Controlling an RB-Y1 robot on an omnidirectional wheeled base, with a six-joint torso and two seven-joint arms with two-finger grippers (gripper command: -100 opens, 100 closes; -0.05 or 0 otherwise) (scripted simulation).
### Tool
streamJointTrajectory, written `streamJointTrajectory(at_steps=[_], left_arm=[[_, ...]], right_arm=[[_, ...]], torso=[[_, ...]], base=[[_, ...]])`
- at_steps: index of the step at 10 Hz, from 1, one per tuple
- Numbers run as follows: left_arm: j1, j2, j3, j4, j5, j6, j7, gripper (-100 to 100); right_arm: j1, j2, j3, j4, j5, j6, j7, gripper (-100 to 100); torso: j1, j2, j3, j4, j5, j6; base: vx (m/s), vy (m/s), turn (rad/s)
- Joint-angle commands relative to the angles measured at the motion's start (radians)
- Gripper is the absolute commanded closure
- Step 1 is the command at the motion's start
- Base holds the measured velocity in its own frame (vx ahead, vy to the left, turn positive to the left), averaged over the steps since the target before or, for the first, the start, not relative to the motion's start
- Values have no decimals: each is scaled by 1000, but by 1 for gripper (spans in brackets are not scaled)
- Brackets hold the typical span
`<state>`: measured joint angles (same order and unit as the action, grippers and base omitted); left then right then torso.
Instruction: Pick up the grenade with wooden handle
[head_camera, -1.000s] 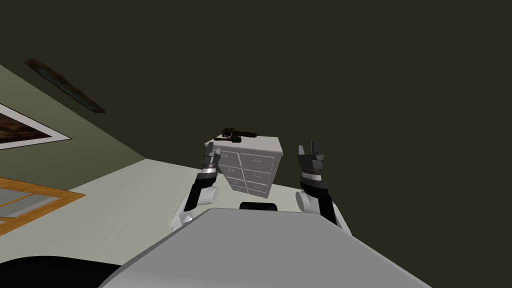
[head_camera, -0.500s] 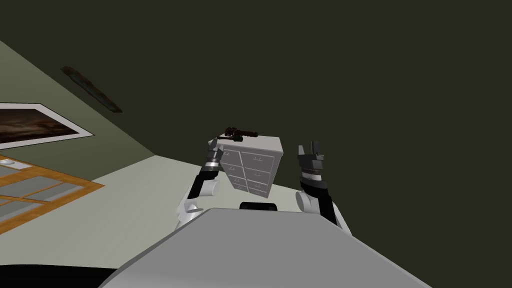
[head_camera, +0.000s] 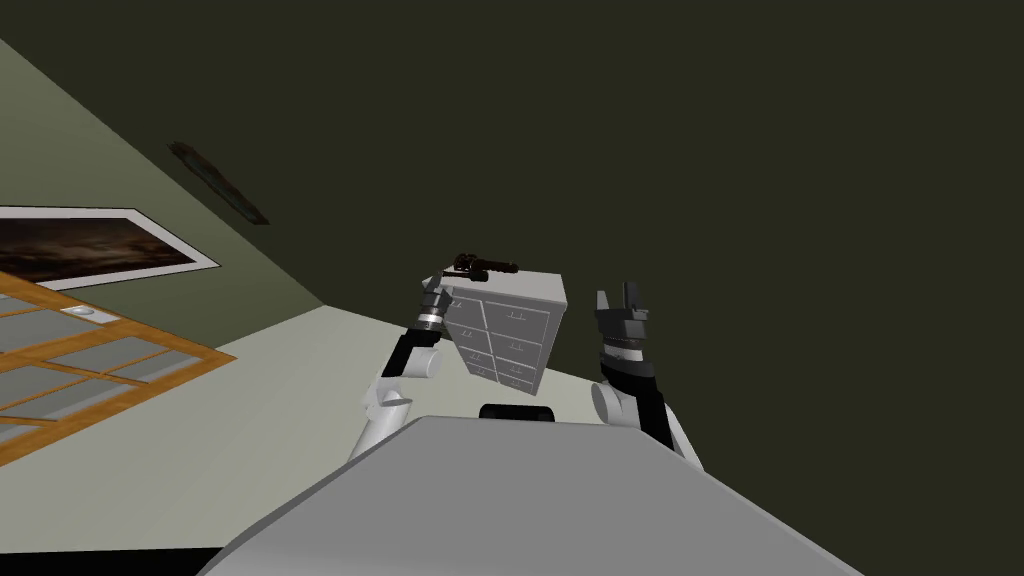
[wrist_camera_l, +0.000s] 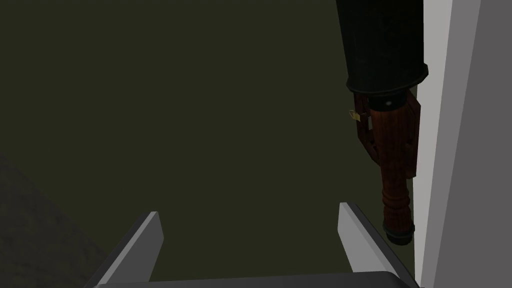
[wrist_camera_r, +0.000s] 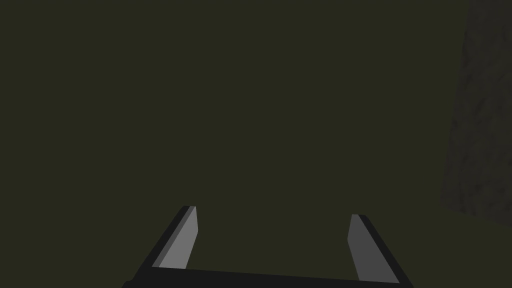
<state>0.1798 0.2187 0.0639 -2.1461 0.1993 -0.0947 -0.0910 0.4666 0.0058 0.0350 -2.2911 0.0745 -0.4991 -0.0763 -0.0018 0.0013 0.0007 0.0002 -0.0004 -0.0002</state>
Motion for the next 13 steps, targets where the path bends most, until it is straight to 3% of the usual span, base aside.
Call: streamJointTrajectory(at_steps=[1,2,3,5,6,8,9,11,12,13], left_arm=[[-50,16,5,13,20,50,-1,-100],[-51,16,5,13,20,65,-1,-100],[-90,39,5,35,54,98,-9,-100],[-115,39,5,35,54,136,-9,-100],[-157,62,6,60,89,174,-16,-100],[-181,62,6,60,89,209,-16,-100],[-224,85,6,87,125,249,-24,-100],[-249,85,6,87,125,285,-24,-100],[-293,109,6,117,160,323,-31,-100],[-318,109,6,117,160,346,-31,-100]], right_arm=[[0,0,0,0,0,0,0,0],[0,0,0,0,0,0,0,0],[0,0,0,0,0,0,0,0],[0,0,0,0,0,0,0,0],[0,0,0,0,0,0,0,0],[0,0,0,0,0,0,0,0],[0,0,0,0,0,0,0,0],[0,0,0,0,0,0,0,0],[0,0,0,0,0,0,0,0],[0,0,0,0,0,0,0,0]], torso=[[0,0,0,0,0,0],[0,0,0,0,0,0],[0,-1,0,0,0,0],[0,0,0,0,0,0],[1,-1,0,0,0,0],[0,-1,0,0,0,0],[1,-1,-1,0,0,0],[0,0,0,0,0,0],[1,-1,0,0,0,0],[1,-1,0,0,0,0]], base=[[-29,-28,49],[-13,-16,-24],[-26,-26,101],[-18,-18,39],[-22,-20,89],[-14,-18,36],[-22,-22,109],[-19,-17,21],[-25,-12,103],[-22,-19,53]])
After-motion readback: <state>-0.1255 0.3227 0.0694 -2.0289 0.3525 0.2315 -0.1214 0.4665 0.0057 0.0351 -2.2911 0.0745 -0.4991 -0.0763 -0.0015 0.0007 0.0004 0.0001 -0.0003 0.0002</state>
